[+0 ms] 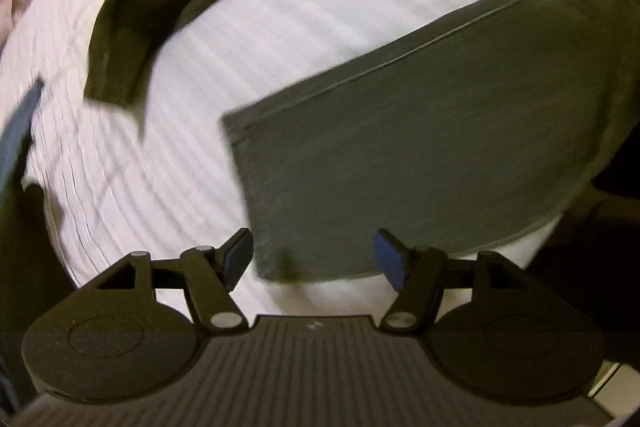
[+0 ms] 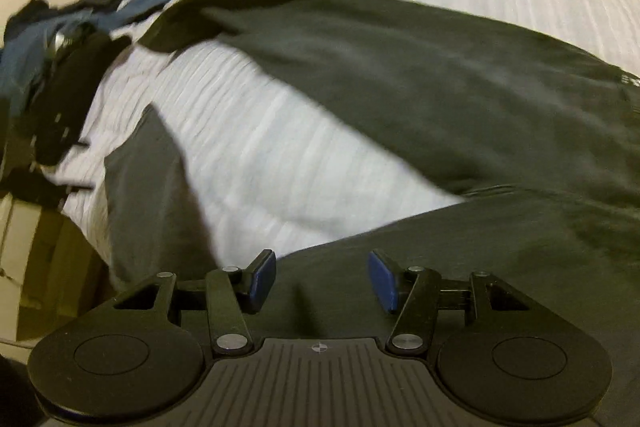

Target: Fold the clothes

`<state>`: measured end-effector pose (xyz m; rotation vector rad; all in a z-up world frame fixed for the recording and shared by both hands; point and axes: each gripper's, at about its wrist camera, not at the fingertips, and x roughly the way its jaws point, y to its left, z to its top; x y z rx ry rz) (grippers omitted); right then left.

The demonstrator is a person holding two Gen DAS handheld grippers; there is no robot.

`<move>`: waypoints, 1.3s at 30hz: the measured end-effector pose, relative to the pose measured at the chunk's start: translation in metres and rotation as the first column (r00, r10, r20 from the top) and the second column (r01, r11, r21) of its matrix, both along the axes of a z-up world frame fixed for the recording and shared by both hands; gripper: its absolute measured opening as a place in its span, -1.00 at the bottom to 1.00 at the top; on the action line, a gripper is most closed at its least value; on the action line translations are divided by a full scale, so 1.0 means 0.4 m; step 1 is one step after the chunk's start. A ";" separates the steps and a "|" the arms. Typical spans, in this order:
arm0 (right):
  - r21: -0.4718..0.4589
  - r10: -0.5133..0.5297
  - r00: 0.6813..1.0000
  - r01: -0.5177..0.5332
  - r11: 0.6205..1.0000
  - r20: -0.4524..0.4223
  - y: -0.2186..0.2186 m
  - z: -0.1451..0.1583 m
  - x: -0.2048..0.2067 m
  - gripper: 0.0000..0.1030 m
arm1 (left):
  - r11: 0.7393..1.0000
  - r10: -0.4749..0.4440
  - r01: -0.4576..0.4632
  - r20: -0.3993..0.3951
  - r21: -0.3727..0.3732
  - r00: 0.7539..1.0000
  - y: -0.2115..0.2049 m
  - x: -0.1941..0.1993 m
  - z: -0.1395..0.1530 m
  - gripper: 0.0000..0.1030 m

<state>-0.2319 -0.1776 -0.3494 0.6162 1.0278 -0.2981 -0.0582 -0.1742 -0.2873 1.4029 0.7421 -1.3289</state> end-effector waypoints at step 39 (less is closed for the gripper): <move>-0.080 -0.284 0.940 0.273 0.959 -0.190 0.138 -0.039 -0.002 0.22 | 0.997 0.051 -0.057 -0.135 -0.044 0.990 0.005 0.153 0.030 0.14</move>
